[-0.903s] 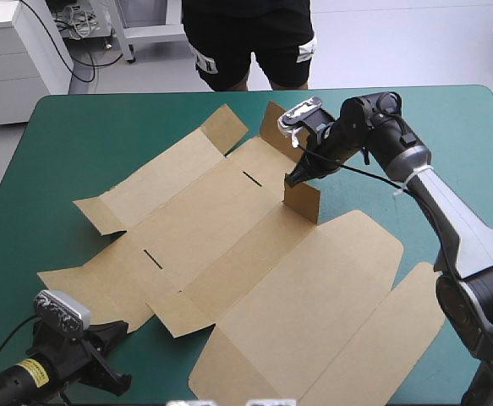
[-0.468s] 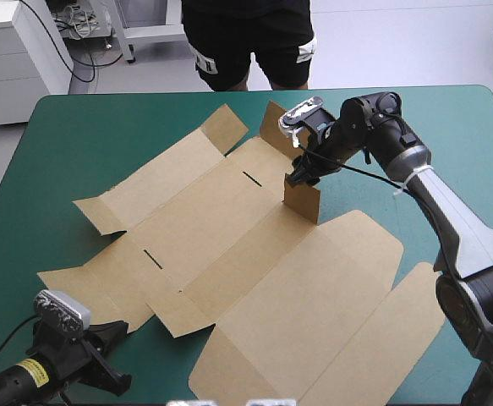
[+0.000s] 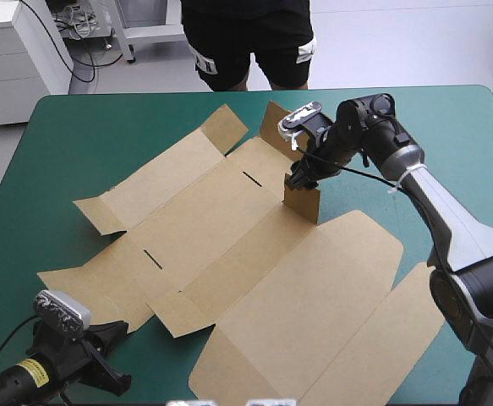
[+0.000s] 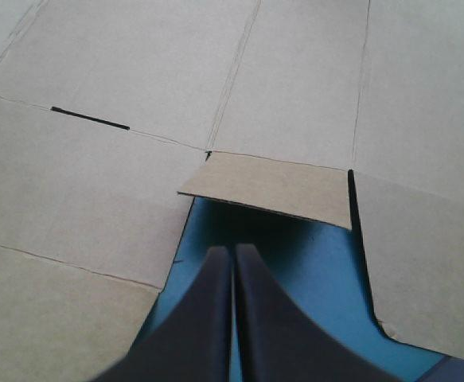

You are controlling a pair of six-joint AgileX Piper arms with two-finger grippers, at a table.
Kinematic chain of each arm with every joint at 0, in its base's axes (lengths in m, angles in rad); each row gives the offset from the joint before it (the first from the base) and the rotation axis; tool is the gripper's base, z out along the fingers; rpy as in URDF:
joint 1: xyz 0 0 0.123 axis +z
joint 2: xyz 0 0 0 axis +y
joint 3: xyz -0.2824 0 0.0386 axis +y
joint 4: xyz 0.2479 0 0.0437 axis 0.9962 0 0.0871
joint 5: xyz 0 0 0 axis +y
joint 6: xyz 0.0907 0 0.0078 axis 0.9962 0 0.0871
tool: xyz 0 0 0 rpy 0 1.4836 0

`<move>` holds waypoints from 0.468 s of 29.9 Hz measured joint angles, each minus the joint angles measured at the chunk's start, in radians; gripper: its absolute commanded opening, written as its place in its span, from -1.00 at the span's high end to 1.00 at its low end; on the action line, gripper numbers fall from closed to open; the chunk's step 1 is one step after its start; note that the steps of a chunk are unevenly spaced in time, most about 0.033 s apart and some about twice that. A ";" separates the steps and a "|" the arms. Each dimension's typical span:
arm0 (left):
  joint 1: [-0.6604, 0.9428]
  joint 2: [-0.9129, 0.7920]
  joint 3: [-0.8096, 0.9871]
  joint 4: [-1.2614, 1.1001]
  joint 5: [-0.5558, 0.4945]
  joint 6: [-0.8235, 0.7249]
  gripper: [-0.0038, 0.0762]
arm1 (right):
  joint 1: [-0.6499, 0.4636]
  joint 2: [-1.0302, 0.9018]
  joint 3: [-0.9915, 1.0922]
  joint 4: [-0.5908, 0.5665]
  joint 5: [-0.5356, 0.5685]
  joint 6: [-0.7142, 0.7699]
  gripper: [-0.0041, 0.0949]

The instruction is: Fold the box

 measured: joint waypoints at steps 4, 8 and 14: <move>0.000 0.000 0.000 0.000 0.000 0.000 0.92 | 0.000 0.066 0.000 0.000 0.020 -0.005 -0.33; 0.000 0.000 0.000 0.000 0.000 0.000 0.92 | 0.000 0.112 0.000 0.004 0.020 -0.007 -0.33; 0.000 0.000 0.000 0.000 -0.003 0.000 0.92 | 0.000 0.129 0.000 0.037 -0.021 -0.010 -0.15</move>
